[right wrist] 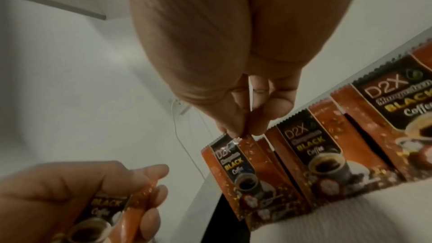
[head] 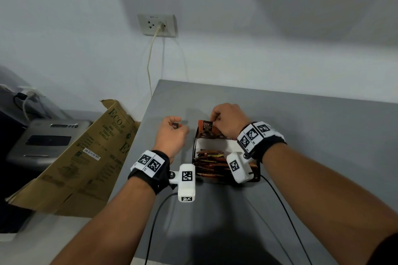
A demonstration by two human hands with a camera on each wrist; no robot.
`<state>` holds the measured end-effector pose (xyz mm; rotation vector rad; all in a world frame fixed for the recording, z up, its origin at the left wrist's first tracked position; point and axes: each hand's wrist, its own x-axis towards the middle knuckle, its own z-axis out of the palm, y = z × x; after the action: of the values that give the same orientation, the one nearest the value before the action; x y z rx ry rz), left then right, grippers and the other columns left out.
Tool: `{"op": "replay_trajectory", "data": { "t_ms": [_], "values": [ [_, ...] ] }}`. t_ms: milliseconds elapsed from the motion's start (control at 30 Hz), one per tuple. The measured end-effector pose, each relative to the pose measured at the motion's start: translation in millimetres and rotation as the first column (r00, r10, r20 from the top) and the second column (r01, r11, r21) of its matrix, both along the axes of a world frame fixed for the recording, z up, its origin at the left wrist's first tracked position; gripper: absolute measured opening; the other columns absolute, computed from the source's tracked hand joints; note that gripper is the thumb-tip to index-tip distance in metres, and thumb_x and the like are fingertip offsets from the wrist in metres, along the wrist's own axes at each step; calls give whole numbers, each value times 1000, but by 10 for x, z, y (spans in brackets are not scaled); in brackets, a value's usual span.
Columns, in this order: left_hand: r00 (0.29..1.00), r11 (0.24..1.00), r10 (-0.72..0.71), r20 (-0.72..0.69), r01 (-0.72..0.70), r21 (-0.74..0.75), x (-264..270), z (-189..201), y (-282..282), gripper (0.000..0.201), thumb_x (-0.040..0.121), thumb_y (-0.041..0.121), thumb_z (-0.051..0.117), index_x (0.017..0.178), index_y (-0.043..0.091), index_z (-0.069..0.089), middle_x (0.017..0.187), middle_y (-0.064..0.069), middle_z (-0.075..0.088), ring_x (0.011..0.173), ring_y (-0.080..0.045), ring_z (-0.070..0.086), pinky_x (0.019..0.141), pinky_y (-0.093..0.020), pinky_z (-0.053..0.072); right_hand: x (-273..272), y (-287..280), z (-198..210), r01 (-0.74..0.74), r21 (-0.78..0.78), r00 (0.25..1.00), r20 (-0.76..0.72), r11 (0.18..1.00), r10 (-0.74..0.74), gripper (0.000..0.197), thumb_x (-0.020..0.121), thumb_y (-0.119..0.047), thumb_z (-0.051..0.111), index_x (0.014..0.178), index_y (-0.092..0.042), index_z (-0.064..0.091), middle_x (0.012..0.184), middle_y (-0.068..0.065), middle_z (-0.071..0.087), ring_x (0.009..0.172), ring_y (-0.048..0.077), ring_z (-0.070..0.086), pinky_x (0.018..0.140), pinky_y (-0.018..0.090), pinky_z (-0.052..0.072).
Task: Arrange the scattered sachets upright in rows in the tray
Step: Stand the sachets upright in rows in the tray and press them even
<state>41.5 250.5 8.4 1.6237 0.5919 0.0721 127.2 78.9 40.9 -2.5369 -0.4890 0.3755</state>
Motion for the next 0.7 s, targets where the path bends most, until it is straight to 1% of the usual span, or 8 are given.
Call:
{"op": "replay_trajectory", "data": {
  "t_ms": [67, 133, 233, 333, 400, 533, 600, 700],
  "values": [
    [1000, 1000, 6, -9, -6, 1, -25, -10, 10, 32, 88, 8, 62, 114, 22, 52, 101, -5, 60, 81, -19, 59, 70, -36, 54, -15, 47, -68, -13, -30, 1000, -17, 999, 13, 20, 87, -2, 61, 87, -18, 72, 96, 3, 70, 90, 21, 66, 83, 33, 56],
    [1000, 1000, 12, -15, -12, 0, -51, -23, 25, 30, 88, 7, 62, 112, 22, 53, 98, -4, 60, 79, -18, 59, 68, -35, 52, -27, 87, -127, -15, -49, 1000, -24, 999, 14, 19, 87, -1, 61, 88, -17, 71, 102, 5, 70, 91, 23, 65, 84, 35, 57],
    [1000, 1000, 13, -19, -13, -2, -89, -36, 49, 30, 88, 5, 62, 113, 20, 53, 97, -3, 60, 77, -17, 58, 65, -34, 51, -37, 120, -184, -16, -77, 1000, -19, 997, 14, 18, 89, -1, 60, 91, -15, 71, 106, 6, 68, 93, 23, 65, 84, 35, 56],
    [1000, 1000, 14, -26, -15, -10, -102, -36, 57, 29, 89, 4, 60, 113, 19, 53, 96, -4, 59, 76, -17, 57, 66, -34, 51, -35, 126, -207, -12, -75, 1000, -11, 997, 11, 16, 91, -1, 60, 93, -13, 70, 106, 7, 68, 91, 22, 64, 83, 33, 56],
    [999, 999, 17, -38, -19, -33, -99, -34, 50, 28, 88, 3, 58, 110, 20, 54, 98, -6, 58, 78, -18, 56, 65, -34, 52, -38, 127, -210, -13, -80, 1000, 4, 997, 13, 14, 91, -2, 60, 94, -12, 70, 105, 8, 68, 88, 21, 62, 80, 32, 55],
    [999, 998, 1, -53, -4, -59, -105, -28, 25, 27, 88, 2, 57, 102, 24, 56, 104, -10, 60, 84, -20, 56, 65, -35, 54, -42, 116, -193, -9, -79, 1000, 26, 997, 11, 15, 91, -2, 59, 94, -12, 70, 106, 8, 68, 90, 23, 63, 82, 34, 56],
    [998, 998, -15, -54, 12, -59, -108, -23, 9, 26, 88, 2, 56, 102, 24, 56, 105, -10, 60, 85, -20, 56, 66, -35, 54, -35, 101, -188, -3, -76, 1000, 31, 997, 6, 17, 91, -3, 58, 93, -13, 70, 106, 8, 68, 92, 24, 64, 83, 36, 56],
    [998, 998, -30, -55, 27, -61, -104, -13, -20, 27, 88, 1, 57, 103, 24, 56, 102, -8, 59, 84, -19, 56, 64, -33, 52, -36, 83, -187, -9, -84, 999, 36, 996, 12, 18, 91, -2, 57, 94, -14, 70, 106, 9, 69, 92, 25, 64, 83, 36, 57]
  ]
}}
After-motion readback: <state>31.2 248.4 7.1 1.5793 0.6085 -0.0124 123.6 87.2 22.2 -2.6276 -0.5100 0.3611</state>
